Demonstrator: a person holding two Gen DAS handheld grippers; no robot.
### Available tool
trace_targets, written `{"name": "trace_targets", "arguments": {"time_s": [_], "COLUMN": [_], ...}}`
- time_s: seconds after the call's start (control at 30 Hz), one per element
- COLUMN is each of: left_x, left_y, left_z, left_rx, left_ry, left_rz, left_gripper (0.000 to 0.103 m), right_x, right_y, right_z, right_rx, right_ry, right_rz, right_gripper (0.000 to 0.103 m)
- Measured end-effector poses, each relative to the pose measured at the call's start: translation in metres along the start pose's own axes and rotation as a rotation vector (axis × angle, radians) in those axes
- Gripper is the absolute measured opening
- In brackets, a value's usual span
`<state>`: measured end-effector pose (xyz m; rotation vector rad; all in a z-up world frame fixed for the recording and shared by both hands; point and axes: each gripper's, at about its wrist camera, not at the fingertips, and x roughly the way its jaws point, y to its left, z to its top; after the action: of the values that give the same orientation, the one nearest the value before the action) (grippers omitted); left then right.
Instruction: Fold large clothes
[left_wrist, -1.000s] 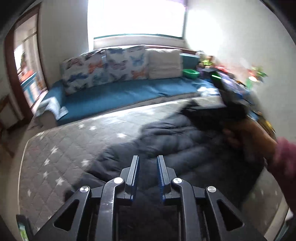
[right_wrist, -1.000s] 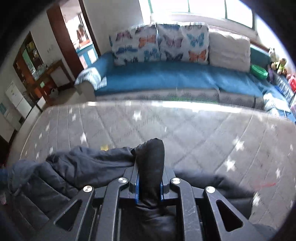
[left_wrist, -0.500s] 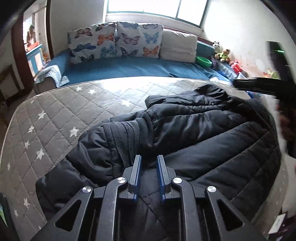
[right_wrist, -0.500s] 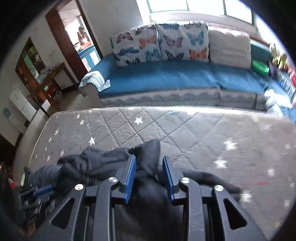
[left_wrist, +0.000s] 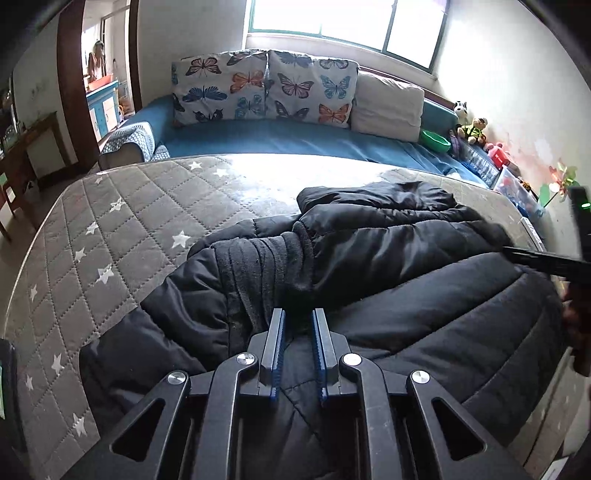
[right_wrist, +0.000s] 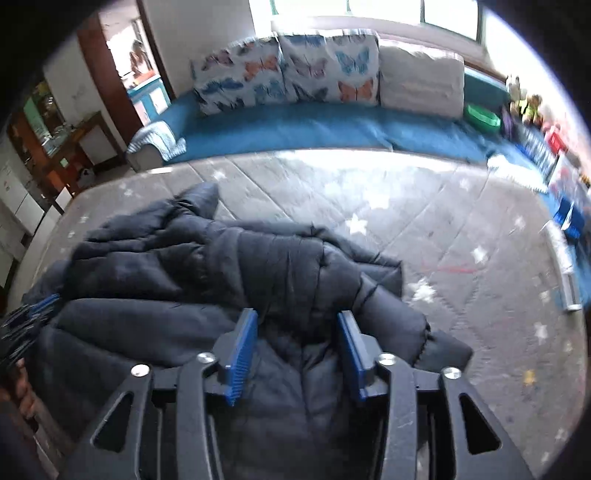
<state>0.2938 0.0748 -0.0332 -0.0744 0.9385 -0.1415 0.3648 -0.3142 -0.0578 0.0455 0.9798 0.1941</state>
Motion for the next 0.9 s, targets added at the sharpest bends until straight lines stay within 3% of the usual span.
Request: {"name": "trace_targets", "arguments": {"time_s": [0.2,0.37,0.53,0.6,0.7,0.8,0.9], "left_x": [-0.005,-0.031,-0.026,-0.012,0.013,0.034,0.031], "left_y": [-0.002,-0.022,-0.048,-0.053,-0.047,-0.039,-0.035], "left_z": [0.012,0.031,0.052,0.06,0.066,0.07,0.072], "left_rx": [-0.009,0.046,0.117,0.126,0.109,0.075,0.044], "left_ry": [0.046,0.019,0.032,0.062,0.097,0.123,0.108], "left_rz": [-0.042,-0.085,-0.103,-0.098,-0.073,-0.087,-0.125], "left_gripper": [0.019,0.028,0.031,0.031,0.031,0.031,0.031], "right_x": [-0.01,-0.047,-0.064,-0.052,-0.02,0.015,0.036], "right_y": [0.009,0.036,0.065,0.08,0.098,0.103,0.085], "right_z": [0.008,0.011,0.02,0.023,0.021,0.017,0.017], "right_rx": [-0.013,-0.071,-0.106,-0.146,-0.215,-0.271,-0.231], "right_ry": [0.002,-0.098,-0.217,-0.156,-0.075,-0.01,0.019], "right_rz": [-0.04,-0.045,-0.004,0.068,0.087,0.011,-0.053], "right_gripper": [0.06,0.063,0.06,0.06,0.06,0.06,0.056]}}
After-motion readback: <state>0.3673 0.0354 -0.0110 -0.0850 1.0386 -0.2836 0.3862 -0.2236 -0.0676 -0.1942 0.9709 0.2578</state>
